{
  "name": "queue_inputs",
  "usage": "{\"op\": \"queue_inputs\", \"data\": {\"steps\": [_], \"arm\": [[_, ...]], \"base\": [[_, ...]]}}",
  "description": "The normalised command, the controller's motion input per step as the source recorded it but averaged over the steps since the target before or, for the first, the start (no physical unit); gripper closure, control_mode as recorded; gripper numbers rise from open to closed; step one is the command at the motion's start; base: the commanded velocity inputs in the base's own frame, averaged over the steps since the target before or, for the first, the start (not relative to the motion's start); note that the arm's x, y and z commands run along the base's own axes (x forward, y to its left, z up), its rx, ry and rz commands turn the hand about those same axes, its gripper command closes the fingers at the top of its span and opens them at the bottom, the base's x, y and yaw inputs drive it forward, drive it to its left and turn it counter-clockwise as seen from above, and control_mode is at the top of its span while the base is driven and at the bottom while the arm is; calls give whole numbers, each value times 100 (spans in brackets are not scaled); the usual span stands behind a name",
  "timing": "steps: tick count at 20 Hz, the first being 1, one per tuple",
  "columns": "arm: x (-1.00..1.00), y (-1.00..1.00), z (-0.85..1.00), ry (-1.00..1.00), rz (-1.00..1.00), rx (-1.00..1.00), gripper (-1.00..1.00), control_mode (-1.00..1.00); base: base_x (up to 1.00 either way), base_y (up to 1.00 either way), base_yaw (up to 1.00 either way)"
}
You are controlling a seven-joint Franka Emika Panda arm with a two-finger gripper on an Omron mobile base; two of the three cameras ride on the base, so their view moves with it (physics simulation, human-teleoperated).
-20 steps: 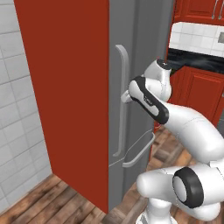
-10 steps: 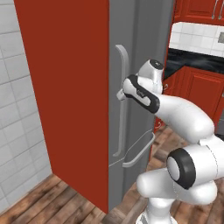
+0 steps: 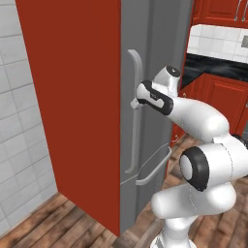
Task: Retrieve a lemon from the fridge and place it on the cutting board with the fish.
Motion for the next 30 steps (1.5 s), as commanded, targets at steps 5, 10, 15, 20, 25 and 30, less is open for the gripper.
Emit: {"op": "queue_inputs", "data": {"steps": [5, 10, 15, 20, 25, 30], "arm": [[27, 6, -2, 0, 3, 0, -100, -100], [32, 35, -15, -4, 1, 2, -100, -100], [27, 51, -27, -15, 0, 6, -100, -100], [32, 34, -32, -23, 0, 13, -100, -100], [48, 20, -13, -7, 1, 6, 100, -100], [28, 1, 0, 0, 4, 0, 100, -100]], "base": [[0, 0, 0], [0, 0, 0], [0, 0, 0], [0, 0, 0], [0, 0, 0], [0, 0, 0]]}}
